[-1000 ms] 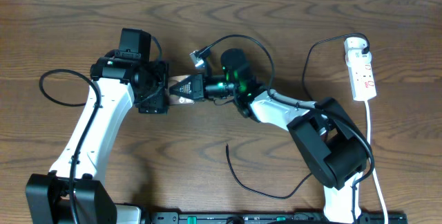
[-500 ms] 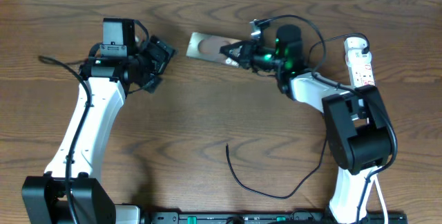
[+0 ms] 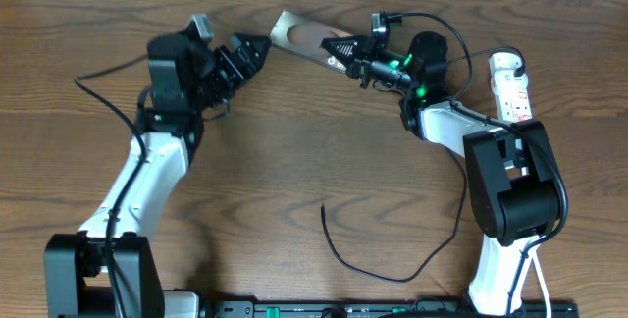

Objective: Plug charger to phone and switch on socket

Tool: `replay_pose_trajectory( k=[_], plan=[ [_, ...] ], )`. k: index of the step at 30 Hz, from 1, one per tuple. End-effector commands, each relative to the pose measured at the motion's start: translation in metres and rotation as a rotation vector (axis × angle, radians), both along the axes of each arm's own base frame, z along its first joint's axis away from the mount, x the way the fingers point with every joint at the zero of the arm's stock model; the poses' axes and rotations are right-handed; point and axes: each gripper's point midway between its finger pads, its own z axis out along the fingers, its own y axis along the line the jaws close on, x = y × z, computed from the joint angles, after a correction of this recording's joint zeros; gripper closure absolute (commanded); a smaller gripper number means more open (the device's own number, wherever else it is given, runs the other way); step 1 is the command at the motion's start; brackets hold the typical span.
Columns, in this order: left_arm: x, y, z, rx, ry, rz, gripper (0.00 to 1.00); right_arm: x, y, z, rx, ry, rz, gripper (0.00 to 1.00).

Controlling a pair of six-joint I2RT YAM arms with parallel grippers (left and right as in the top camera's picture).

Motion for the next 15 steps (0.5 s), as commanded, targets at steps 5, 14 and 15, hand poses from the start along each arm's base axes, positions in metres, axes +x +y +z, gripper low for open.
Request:
replay_pose_trajectory(
  k=[5, 14, 15],
  plan=[
    [-0.007, 0.000, 0.012, -0.239, -0.066, 0.049, 0.02, -0.001, 0.005, 0.019, 0.059, 0.027, 0.007, 0.99],
    [-0.008, 0.004, 0.021, -0.386, -0.045, 0.100, 0.02, -0.022, 0.036, 0.027, 0.073, -0.007, 0.077, 0.99],
    [-0.008, 0.004, 0.021, -0.388, -0.044, 0.101, 0.02, -0.025, 0.041, 0.026, 0.073, -0.007, 0.088, 0.99]
  ],
)
